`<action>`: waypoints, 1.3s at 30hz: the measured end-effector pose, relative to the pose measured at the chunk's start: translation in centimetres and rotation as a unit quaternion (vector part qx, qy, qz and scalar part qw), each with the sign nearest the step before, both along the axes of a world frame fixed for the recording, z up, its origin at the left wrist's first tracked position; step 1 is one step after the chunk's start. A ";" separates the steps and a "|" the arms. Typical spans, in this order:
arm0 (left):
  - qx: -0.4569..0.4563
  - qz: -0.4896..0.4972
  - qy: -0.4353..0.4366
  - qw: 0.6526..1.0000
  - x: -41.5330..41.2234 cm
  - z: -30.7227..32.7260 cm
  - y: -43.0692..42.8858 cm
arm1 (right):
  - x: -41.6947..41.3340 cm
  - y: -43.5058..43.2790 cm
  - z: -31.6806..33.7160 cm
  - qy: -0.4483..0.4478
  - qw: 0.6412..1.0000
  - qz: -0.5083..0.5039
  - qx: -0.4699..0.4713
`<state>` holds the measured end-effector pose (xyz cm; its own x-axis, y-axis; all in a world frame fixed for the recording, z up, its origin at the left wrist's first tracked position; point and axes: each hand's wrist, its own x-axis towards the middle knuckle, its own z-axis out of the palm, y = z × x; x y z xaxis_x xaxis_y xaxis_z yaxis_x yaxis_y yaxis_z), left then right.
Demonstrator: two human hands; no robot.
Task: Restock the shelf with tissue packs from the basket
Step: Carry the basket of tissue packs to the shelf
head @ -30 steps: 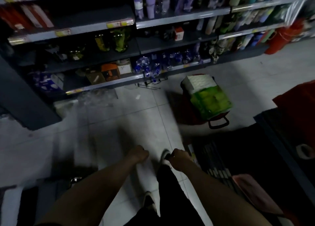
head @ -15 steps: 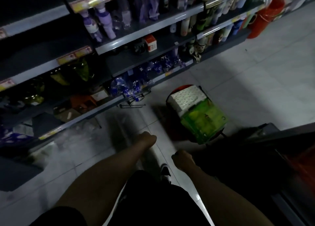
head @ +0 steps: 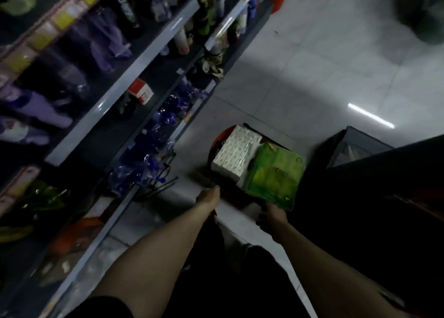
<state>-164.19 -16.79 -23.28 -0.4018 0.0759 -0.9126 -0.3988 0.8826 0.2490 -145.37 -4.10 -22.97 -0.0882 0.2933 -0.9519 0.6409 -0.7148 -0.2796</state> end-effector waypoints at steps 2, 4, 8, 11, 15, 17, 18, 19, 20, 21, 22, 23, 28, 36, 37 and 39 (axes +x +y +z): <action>-0.003 -0.016 -0.003 1.000 -2.7 -1.0 1.4 | -1.2 0.9 -0.5 -0.007 0.999 -0.043 0.002; -0.006 -0.032 -0.001 0.999 -5.1 -2.3 2.5 | -2.0 1.7 -0.5 -0.020 0.997 -0.079 0.018; 0.004 -0.055 0.010 0.998 -8.1 -3.2 6.8 | -2.4 4.6 -0.6 -0.060 0.988 -0.139 0.032; 0.013 -0.074 0.022 0.997 -9.2 -3.1 10.3 | -1.5 7.0 -1.7 -0.067 0.984 -0.163 0.031; 0.011 -0.106 0.053 0.993 -11.2 -6.1 13.1 | 0.5 10.3 -4.5 -0.082 0.981 -0.173 0.026; 0.007 -0.096 0.063 0.993 -12.2 -7.4 14.2 | 2.0 12.0 -8.4 -0.097 0.981 -0.166 0.016; -0.002 -0.089 0.060 0.994 -12.9 -8.6 14.5 | 2.3 12.8 -9.6 -0.105 0.981 -0.162 0.016; -0.012 -0.084 0.059 0.995 -13.8 -9.8 14.9 | 2.5 13.6 -10.8 -0.116 0.981 -0.155 0.020; -0.027 -0.079 0.054 0.995 -14.5 -10.5 15.4 | 2.4 14.5 -11.4 -0.128 0.981 -0.143 0.028; -0.040 -0.076 0.054 0.995 -15.4 -11.6 15.8 | 2.1 15.5 -11.5 -0.140 0.982 -0.123 0.038; -0.048 -0.072 0.055 0.995 -16.5 -13.1 16.2 | 1.7 16.4 -11.6 -0.152 0.982 -0.100 0.046; -0.056 -0.073 0.059 0.994 -17.1 -13.7 17.0 | 1.6 17.3 -12.3 -0.164 0.982 -0.077 0.053; -0.055 -0.085 0.084 0.991 -19.5 -19.2 21.3 | 1.6 20.8 -18.1 -0.214 0.968 -0.105 0.074; -0.056 -0.109 0.183 0.975 -21.2 -29.8 23.8 | 2.3 22.3 -29.2 -0.246 0.950 -0.178 0.070; -0.063 -0.112 0.177 0.976 -21.2 -30.8 23.6 | 2.2 22.2 -29.9 -0.243 0.952 -0.170 0.071; -0.058 -0.116 0.167 0.977 -21.7 -33.0 22.9 | 2.1 21.7 -30.5 -0.224 0.961 -0.143 0.082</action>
